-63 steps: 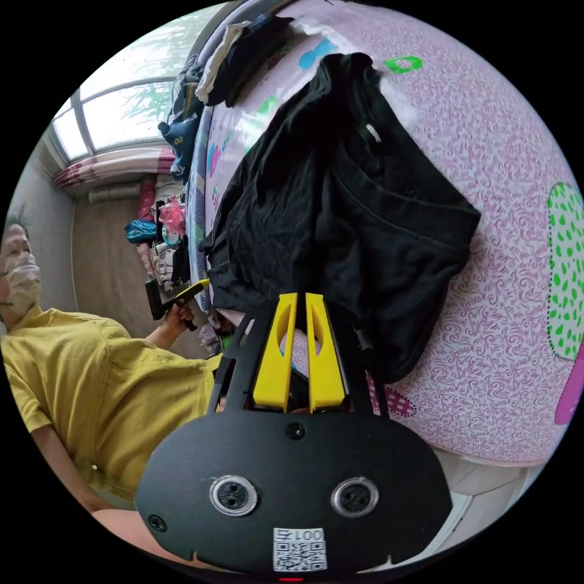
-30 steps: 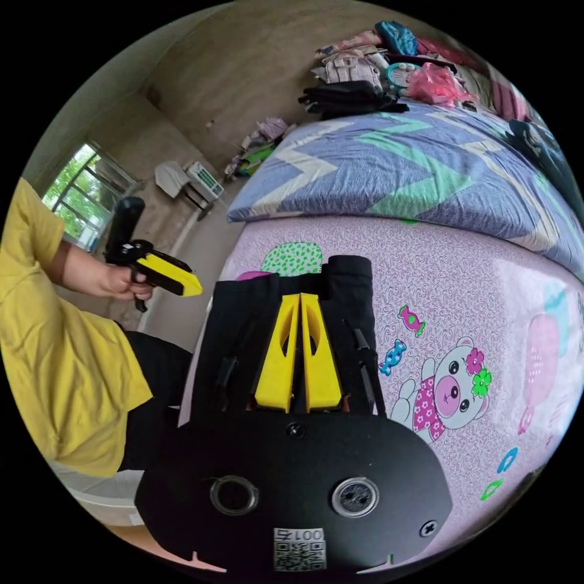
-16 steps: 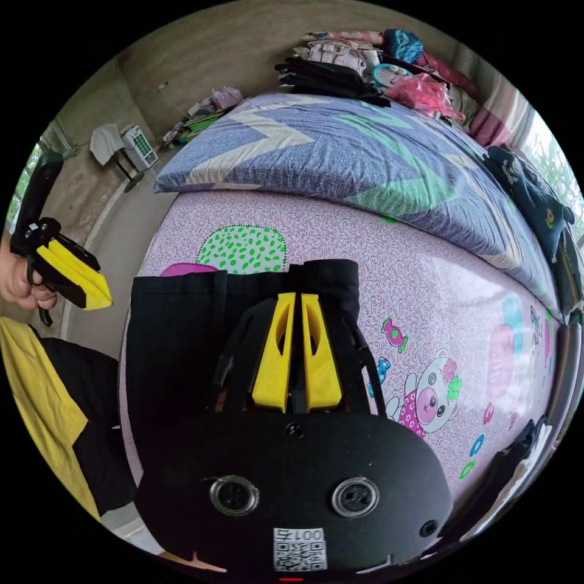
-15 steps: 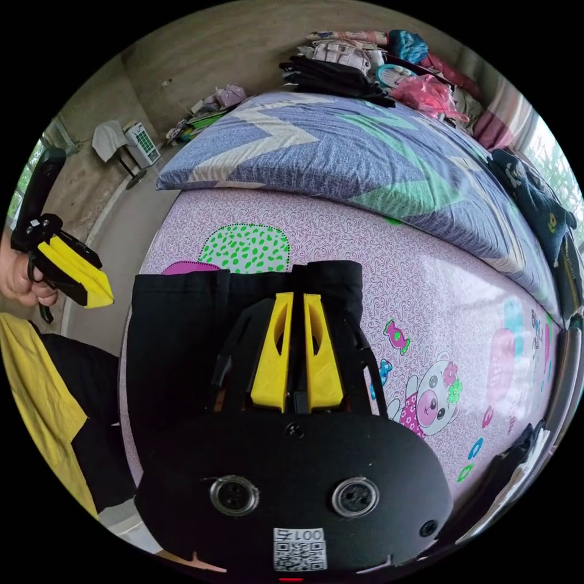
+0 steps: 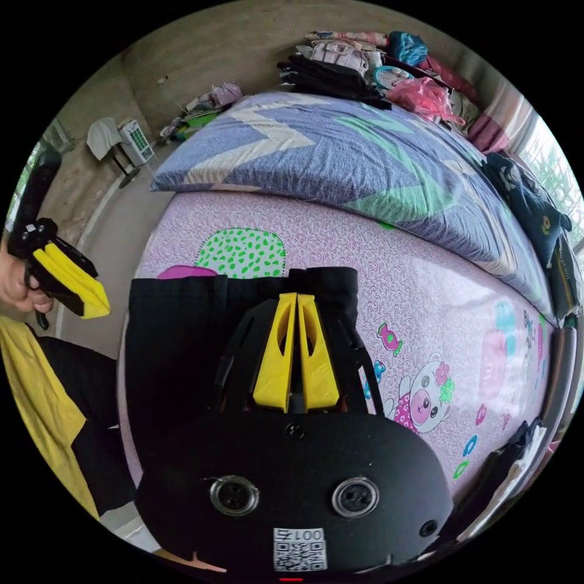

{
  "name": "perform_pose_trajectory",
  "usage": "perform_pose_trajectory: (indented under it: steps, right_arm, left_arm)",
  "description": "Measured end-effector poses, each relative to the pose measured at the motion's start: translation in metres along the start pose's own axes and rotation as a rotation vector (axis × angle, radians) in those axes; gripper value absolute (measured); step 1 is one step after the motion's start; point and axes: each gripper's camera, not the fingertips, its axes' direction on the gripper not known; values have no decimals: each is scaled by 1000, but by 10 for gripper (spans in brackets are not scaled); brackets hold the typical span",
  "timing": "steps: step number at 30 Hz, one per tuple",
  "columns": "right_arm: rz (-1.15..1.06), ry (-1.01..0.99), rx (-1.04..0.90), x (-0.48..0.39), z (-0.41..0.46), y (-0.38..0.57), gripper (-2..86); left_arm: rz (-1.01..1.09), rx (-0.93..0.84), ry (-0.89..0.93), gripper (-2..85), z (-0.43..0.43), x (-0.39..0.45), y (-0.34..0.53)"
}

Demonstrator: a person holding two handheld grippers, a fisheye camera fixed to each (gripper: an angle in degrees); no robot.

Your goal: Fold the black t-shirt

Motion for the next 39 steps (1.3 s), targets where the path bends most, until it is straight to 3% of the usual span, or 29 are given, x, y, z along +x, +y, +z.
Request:
perform_pose_trajectory:
  steps: [5, 15, 18, 23, 30, 36, 39]
  right_arm:
    - [-59, -211, 117, -5, -24, 2, 0]
    - [-15, -477, 166, -6, -34, 34, 11]
    - [103, -351, 136, 9, -48, 76, 16]
    - [214, -67, -100, 28, -51, 144, 46]
    - [162, 10, -225, 20, -41, 167, 62]
    - [151, 86, -216, 22, -38, 176, 19]
    - [126, 33, -162, 25, -57, 184, 10]
  left_arm:
    - [26, 41, -46, -13, -8, 4, -1]
    - [77, 75, -103, -12, -9, 11, -24]
    - [100, 60, -99, -13, -4, 17, -27]
    - [241, 43, -143, -13, 20, 39, -50]
    - [522, -134, -229, -8, 78, 77, -84]
    - [533, -167, -335, -12, 97, 80, -93]
    - [489, -179, -344, -13, 99, 77, -96]
